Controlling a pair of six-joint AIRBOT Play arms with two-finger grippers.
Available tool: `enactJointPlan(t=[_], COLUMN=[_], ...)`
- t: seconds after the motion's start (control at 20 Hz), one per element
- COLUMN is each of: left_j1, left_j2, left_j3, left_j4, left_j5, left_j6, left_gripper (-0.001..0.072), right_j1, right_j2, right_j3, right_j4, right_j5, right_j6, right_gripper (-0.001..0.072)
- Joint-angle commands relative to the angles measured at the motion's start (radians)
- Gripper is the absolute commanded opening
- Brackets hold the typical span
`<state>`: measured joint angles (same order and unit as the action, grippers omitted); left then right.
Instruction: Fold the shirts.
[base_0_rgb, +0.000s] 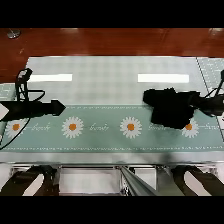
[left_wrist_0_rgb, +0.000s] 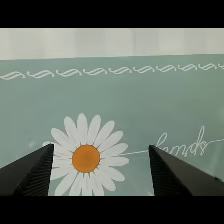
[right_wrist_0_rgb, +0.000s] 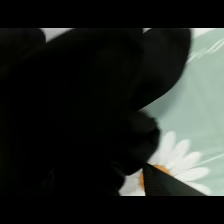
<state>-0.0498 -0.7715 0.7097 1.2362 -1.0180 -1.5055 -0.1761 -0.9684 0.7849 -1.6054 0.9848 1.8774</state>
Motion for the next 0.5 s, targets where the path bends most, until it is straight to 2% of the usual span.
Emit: enactJointPlan(t=[0.0, 0.15, 0.2, 0.25, 0.3, 0.45], left_j1=[0.001, 0.001, 0.001, 0.001, 0.002, 0.063], left_j2=[-0.034, -0.089, -0.103, -0.116, -0.126, -0.100], left_j3=[-0.028, -0.028, -0.028, -0.028, -0.026, 0.050], left_j4=[-0.020, -0.038, -0.041, -0.041, -0.040, 0.024], left_j5=[0.048, 0.050, 0.050, 0.050, 0.049, 0.042], left_j6=[-0.024, -0.030, -0.030, -0.029, -0.026, -0.018], left_gripper=[0.0696, 0.0696, 0.0696, 0.0697, 0.0697, 0.0696], right_j1=[0.006, 0.040, 0.051, 0.063, 0.072, 0.074], right_j2=[-0.143, -0.256, -0.282, -0.294, -0.291, -0.225], right_j3=[-0.042, -0.034, -0.019, 0.001, 0.028, 0.197], right_j4=[0.180, 0.253, 0.278, 0.317, 0.364, 0.425], right_j5=[-0.048, -0.100, -0.099, -0.092, -0.085, 0.008], right_j6=[-0.095, -0.112, -0.132, -0.188, -0.247, -0.320], right_gripper=[0.0621, 0.0614, 0.0475, 0.0122, 0.0028, 0.0027])
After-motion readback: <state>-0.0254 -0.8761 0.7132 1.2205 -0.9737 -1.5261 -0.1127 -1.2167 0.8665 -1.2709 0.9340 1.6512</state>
